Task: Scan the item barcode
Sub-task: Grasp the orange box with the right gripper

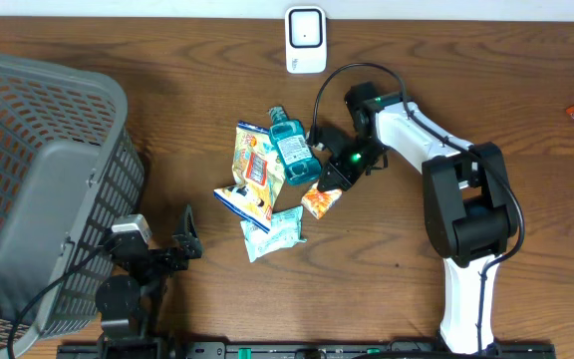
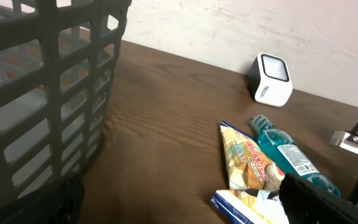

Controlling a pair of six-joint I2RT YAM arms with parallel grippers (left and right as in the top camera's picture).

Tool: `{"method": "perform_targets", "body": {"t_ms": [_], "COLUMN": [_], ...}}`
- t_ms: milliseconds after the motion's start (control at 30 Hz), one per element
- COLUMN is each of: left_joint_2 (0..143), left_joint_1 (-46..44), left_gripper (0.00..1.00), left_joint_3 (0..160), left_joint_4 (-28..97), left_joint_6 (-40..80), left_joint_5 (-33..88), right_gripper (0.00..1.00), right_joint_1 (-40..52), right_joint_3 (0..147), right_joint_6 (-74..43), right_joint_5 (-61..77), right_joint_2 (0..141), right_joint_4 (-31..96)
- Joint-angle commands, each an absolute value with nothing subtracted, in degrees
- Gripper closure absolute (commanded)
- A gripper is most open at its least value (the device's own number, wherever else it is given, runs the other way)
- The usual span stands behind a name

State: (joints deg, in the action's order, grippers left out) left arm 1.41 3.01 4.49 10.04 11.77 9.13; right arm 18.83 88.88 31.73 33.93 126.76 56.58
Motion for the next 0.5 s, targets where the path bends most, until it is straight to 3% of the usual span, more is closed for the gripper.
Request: {"method": "perform_targets", "body": {"t_ms": [0, 233, 467], "left_joint_2": [1.43, 1.43, 1.43], "left_joint_1": [3.14, 3.14, 3.14], "left_gripper": [0.0, 0.0, 0.0], "left_joint_3": [3.6, 3.6, 3.6], "left_joint_4": [11.46, 11.46, 11.46], "left_joint_6": [11.66, 11.66, 11.66], "left_joint_5": [10.07, 10.07, 10.04], "right_gripper": [0.99, 0.99, 0.99], "right_joint_1": [18.48, 16.88, 14.98], "right_joint_3": [91.9, 103.44, 105.73], "right_joint_6": [21.93, 8.01, -7.27], "right_joint_5": [28.21, 36.97, 43.64], "right_joint_2": [128.46, 128.38, 128.16], "right_joint_4": [58.76, 73.47, 83.31]}}
